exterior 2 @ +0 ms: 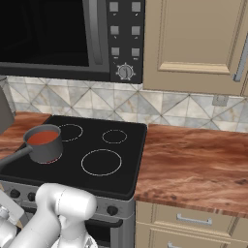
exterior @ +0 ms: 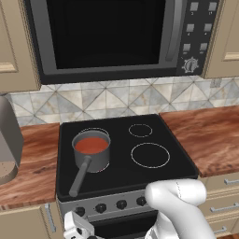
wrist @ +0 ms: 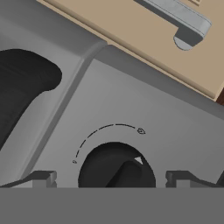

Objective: Wait until the marinara sauce is simmered to a deep red color and then turn off the stove.

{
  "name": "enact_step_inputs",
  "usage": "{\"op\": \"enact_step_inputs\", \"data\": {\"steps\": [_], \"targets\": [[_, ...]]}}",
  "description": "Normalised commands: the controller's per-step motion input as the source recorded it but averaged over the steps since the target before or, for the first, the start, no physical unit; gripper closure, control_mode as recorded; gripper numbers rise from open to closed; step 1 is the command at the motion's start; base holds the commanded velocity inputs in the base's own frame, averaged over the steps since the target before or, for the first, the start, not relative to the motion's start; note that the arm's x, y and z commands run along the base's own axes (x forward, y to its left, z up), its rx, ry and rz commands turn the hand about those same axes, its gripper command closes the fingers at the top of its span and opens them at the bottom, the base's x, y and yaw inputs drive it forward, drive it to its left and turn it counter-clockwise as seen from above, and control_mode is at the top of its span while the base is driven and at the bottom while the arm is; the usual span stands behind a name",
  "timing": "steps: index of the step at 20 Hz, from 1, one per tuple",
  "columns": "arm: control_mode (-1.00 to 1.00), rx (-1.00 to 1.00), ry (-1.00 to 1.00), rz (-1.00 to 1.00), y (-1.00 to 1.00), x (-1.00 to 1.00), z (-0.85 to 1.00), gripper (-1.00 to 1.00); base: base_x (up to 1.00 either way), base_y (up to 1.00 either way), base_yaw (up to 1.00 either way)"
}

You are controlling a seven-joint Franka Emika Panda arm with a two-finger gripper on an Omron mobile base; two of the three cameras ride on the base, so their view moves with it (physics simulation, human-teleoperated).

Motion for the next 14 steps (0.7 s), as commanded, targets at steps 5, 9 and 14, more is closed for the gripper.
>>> {"op": "enact_step_inputs", "data": {"steps": [5,9,14], "targets": [[-1.00,0.00,0.00,0.00,0.00,0.00,0.00,-1.00,0.00,0.00,0.00],[-1.00,0.00,0.00,0.00,0.00,0.00,0.00,-1.00,0.00,0.00,0.00],[-1.00,0.00,0.00,0.00,0.00,0.00,0.00,-1.00,0.00,0.00,0.00]]}}
